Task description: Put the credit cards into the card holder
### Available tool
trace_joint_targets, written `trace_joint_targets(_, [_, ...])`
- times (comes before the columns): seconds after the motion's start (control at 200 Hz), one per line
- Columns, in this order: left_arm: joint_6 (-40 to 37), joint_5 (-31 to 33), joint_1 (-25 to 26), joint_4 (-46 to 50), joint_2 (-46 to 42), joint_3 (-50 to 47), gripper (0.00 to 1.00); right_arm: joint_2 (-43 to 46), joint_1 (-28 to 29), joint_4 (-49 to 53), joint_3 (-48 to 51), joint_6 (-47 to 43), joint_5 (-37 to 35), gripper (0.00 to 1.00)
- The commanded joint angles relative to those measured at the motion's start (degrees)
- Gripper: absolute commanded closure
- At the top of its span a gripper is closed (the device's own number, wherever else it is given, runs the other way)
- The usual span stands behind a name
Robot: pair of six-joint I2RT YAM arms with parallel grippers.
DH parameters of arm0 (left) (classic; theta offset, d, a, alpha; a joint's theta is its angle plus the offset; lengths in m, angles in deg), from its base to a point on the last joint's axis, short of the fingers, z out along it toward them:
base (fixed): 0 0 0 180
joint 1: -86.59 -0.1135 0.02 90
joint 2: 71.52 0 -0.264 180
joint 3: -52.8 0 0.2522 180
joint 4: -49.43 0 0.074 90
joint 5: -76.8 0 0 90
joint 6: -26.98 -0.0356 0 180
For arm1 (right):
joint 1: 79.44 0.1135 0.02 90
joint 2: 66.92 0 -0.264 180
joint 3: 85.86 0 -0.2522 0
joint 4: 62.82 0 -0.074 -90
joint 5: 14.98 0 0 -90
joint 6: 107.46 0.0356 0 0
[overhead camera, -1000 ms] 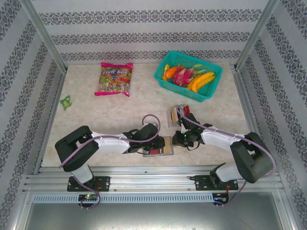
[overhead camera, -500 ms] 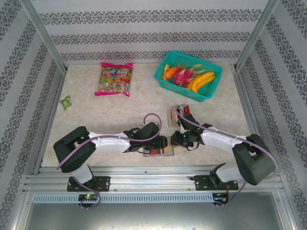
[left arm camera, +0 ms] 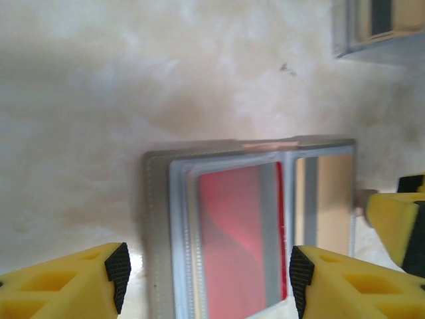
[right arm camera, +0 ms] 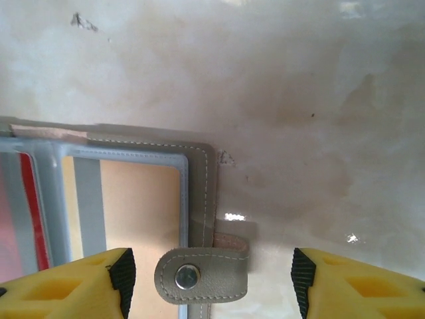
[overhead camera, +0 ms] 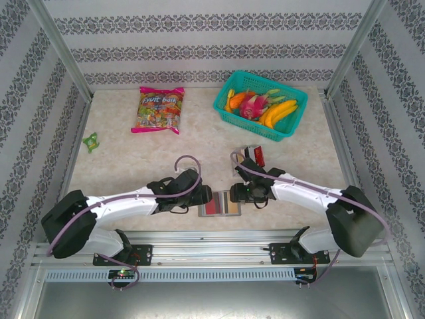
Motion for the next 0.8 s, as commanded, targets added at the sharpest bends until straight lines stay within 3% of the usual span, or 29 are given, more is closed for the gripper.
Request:
trace_joint_targets(0.0, [0.0,-3.0,-0.9,0.5,1.7,-0.2,0.33,-3.1,2.2,3.5,-3.5,0.9,-5.7,0.42])
trace_joint_targets(0.23, [1.0,-4.4,-1.7,-0.2,4.4,0.0,0.33,-8.7,7.9,11.6,-10.2,1.8,-15.8,0.47])
trace_joint_targets(0.794, [2.0,-4.9,-2.9,-1.2,3.9,-1.7,0.35,-14.8,13.8,17.4,-14.8,5.5,-21.9,0.62])
